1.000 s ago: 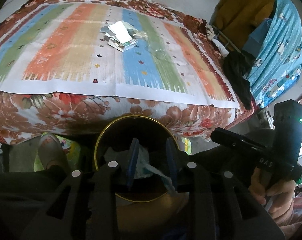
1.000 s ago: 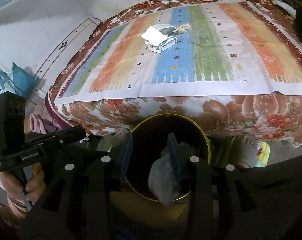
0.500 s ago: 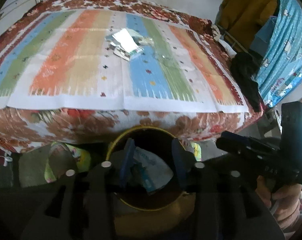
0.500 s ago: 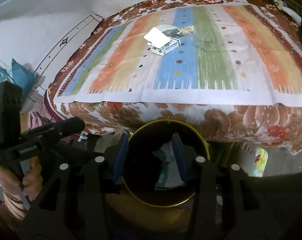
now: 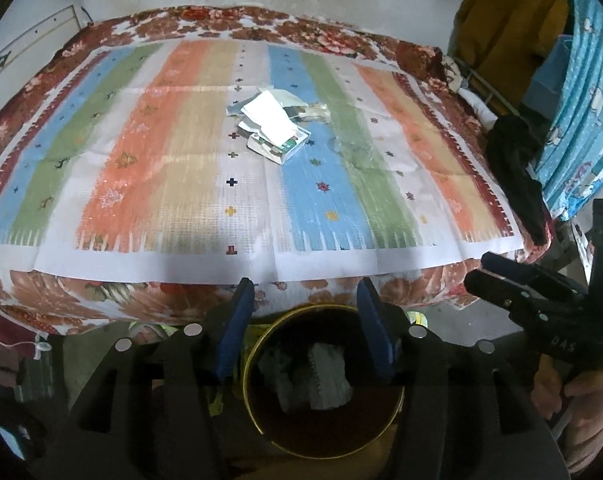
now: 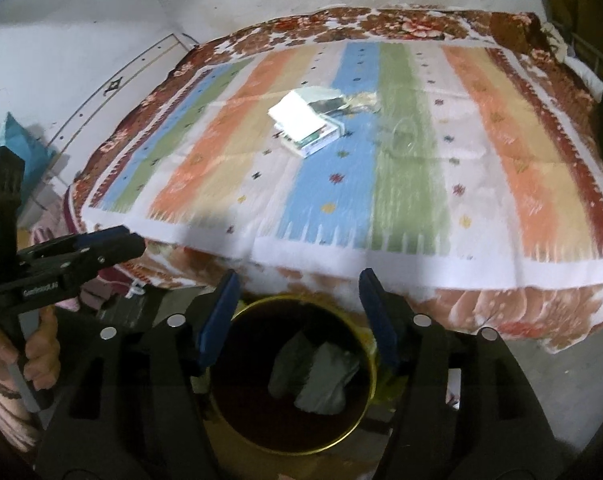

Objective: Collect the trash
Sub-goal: 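Move both open tools from the bin toward the paper wrappers on the sheet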

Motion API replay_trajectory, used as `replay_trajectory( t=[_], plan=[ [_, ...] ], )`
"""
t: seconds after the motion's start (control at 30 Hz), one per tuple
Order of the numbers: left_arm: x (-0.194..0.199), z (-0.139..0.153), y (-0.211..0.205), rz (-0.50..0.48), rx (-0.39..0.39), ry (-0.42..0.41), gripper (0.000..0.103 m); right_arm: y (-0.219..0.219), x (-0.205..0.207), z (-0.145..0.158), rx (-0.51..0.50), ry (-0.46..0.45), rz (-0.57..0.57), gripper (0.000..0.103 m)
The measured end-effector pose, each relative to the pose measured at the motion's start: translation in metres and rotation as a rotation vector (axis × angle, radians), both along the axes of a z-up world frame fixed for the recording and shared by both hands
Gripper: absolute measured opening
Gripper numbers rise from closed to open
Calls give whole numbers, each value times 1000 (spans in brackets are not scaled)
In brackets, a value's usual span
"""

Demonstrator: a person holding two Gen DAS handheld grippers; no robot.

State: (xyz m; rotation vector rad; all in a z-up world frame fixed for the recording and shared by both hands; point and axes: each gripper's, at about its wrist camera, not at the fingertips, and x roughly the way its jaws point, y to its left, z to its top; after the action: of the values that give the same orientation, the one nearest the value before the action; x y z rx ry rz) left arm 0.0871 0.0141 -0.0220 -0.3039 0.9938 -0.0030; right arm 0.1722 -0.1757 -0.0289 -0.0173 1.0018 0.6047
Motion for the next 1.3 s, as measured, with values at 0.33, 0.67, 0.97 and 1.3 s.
replay_trajectory(
  t=[0.33,0.67,0.97,1.3],
  plan=[
    [46,5,21,79,19,22,70,5,46,10,-13,4,-46,70],
    [88,11,43,155,74,14,77,19,92,13,15,33,-64,75],
    [127,-7,67,222,49,22,84,26,141,8,100,86,-122,80],
    [159,-35,78,283,52,47,86,47,186,-9,167,163,-193,80]
  ],
)
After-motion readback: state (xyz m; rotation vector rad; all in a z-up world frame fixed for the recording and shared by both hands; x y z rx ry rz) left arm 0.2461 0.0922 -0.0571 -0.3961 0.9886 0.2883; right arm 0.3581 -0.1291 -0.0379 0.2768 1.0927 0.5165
